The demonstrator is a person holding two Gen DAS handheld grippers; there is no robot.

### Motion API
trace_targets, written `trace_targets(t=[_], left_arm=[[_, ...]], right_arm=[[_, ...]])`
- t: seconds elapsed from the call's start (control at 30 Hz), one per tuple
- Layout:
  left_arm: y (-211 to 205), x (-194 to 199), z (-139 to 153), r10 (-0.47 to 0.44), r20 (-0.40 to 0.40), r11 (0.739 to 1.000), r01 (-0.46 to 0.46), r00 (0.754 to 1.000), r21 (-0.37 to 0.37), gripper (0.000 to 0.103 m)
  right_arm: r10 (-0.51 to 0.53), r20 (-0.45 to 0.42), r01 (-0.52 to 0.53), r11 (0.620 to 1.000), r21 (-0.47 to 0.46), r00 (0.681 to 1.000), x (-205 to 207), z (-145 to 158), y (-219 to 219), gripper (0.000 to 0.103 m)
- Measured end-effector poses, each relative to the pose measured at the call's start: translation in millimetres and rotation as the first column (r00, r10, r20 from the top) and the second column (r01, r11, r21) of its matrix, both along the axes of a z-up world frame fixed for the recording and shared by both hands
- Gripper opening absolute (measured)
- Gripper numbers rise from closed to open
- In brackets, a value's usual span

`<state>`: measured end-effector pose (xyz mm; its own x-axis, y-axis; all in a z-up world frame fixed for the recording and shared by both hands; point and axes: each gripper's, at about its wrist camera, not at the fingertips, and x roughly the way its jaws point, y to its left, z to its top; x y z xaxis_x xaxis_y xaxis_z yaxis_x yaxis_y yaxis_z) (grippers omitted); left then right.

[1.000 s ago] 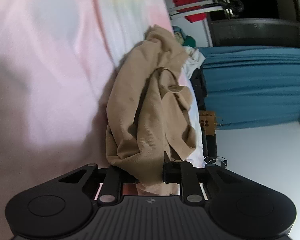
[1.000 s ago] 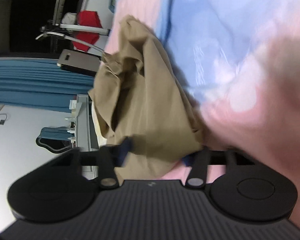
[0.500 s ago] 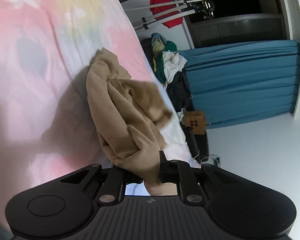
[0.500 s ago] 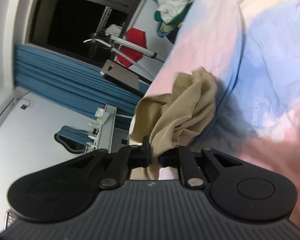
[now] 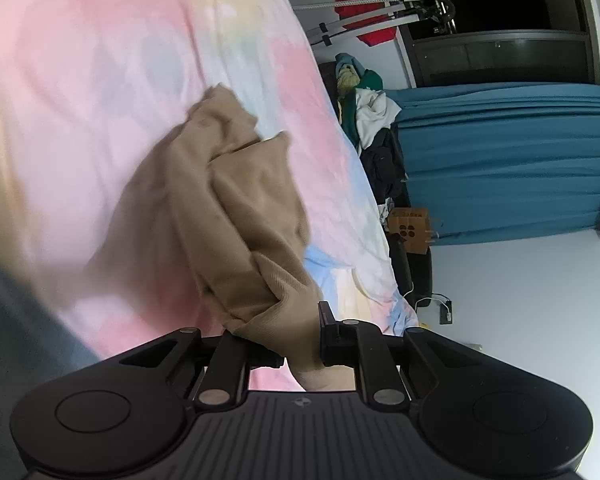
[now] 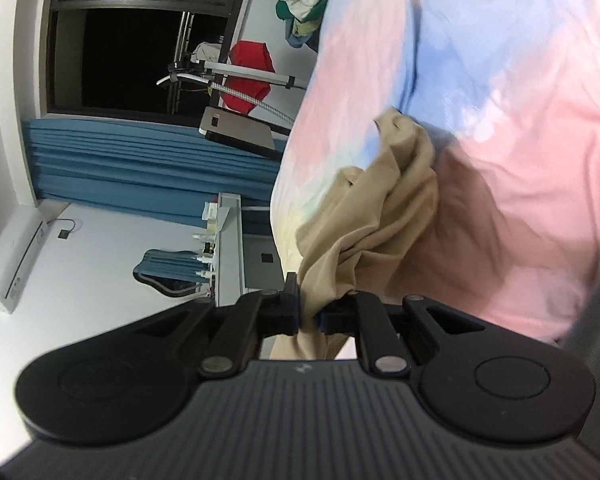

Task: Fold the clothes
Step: 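Fold the held shirt edge over the bundle with both grippers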

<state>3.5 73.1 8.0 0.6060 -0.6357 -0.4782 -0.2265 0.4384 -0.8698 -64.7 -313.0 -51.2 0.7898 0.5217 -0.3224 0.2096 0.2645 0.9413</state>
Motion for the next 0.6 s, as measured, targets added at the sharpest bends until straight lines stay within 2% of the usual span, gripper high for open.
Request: trace_targets(t=[0.13,0.27,0.37,0.47,0.6], left_arm=[[-6.6,40.0,9.0,0.014,0.002,1.000,-0.014,1.000,0.008,0.017],[-9.5,86.9,-1.2,0.026,-0.010,0.999,-0.026,1.000,0.023,0.018],[-19.9,139.5,-18.1,-0.028,0.030,0.991,0.024,0.999,0.133,0.019],[-25.6,174.9,-39.1,-0.064,0.036,0.974,0.054,0.997,0.221,0.019],[-27.7,199.6,-64.0,-0.102,0.043,0.959,0.086,0.994,0.270,0.020]], right_arm=[[-0.040,-0.030,0.040,0.999,0.006,0.999,33.6,2.4,-1.5,0.013],[-0.079,-0.076,0.079,0.997,0.004,0.994,81.6,-9.4,-2.6,0.014],[-0.088,-0.097,0.086,0.996,-0.029,0.991,126.4,-26.1,-1.9,0.014],[-0.096,-0.114,0.086,0.992,-0.092,0.989,169.6,-48.7,0.2,0.014],[-0.080,-0.138,0.065,0.991,-0.113,0.987,204.2,-79.5,1.2,0.014]])
